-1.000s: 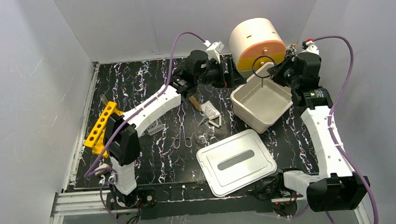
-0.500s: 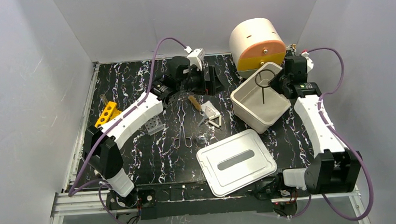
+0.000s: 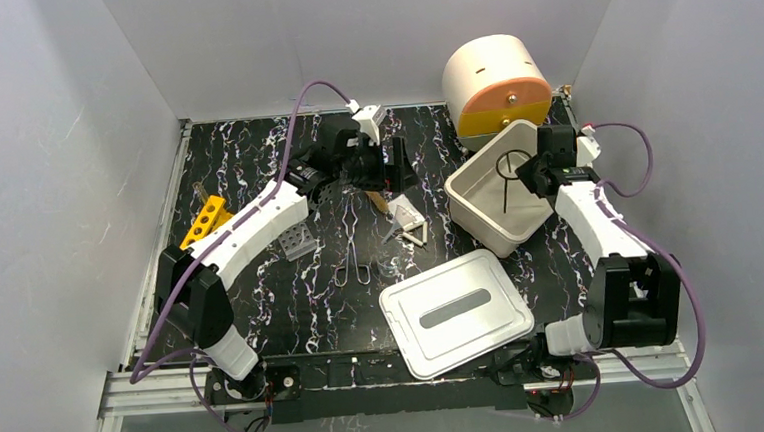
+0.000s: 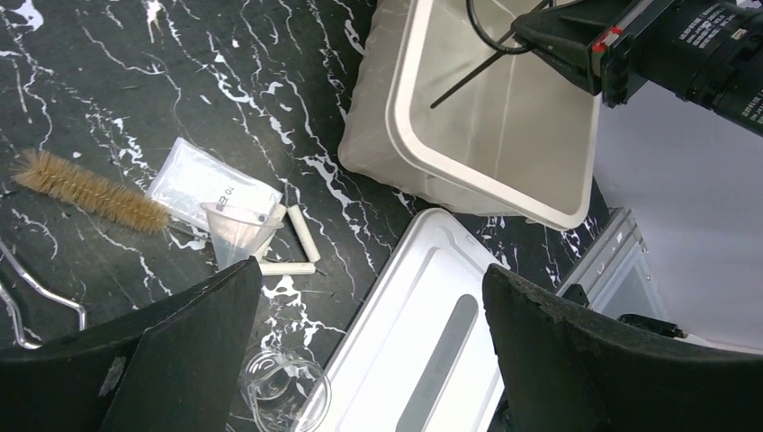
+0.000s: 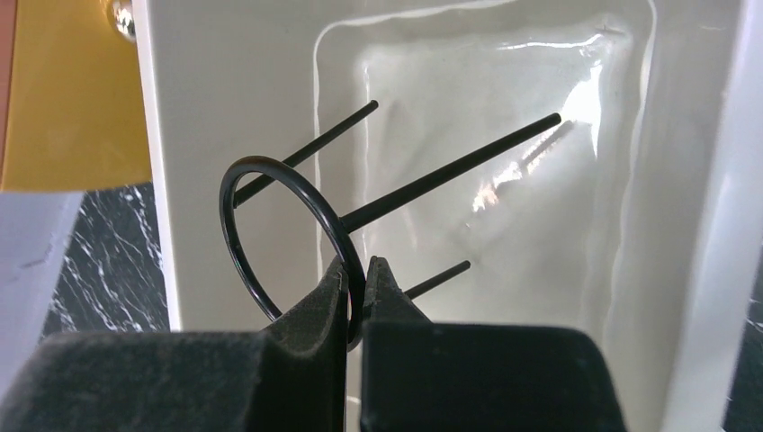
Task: Organize the chemistry lab equipment
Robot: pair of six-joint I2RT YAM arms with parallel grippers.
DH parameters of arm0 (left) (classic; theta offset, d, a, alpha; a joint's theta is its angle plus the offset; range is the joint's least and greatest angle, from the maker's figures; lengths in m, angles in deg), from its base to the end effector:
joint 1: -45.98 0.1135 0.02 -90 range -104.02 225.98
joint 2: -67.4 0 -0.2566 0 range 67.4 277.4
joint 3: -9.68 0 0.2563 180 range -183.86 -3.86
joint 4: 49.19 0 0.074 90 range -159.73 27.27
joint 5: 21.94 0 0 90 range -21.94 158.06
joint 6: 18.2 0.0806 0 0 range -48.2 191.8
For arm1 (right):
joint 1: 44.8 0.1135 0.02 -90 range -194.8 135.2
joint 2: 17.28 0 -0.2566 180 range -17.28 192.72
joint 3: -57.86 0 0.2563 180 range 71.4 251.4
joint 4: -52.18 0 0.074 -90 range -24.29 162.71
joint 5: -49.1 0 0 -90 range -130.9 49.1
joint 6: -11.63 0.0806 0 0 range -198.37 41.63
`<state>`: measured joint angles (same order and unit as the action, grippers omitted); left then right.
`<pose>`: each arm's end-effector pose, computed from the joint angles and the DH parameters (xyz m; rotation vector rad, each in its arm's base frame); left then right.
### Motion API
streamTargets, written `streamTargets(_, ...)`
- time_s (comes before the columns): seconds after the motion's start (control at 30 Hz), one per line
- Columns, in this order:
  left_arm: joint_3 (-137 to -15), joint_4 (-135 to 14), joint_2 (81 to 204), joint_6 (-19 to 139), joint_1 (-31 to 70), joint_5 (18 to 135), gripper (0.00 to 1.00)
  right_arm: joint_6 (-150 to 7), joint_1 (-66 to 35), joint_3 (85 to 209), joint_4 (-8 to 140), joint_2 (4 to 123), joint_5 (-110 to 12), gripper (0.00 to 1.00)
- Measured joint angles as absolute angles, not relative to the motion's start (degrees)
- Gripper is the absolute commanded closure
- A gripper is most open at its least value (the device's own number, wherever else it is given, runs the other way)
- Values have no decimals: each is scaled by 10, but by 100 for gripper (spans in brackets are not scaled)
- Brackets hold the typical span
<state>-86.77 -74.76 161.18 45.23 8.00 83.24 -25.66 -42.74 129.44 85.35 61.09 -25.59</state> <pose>0.3281 -0.2830 0.3224 0.3907 2.0569 -0.9735 0.3396 -0.0091 0.2371 1.0867 1.9673 0.2139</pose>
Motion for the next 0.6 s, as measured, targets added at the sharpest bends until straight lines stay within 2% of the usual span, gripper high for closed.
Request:
streamTargets(0.4, -867, -773, 1612, 452, 96, 826, 8, -155, -468, 1295, 788, 673, -262, 100)
streamTargets(0.6, -868, -780, 1615, 453, 96, 824, 7, -131, -487, 1293, 763, 687, -281, 86)
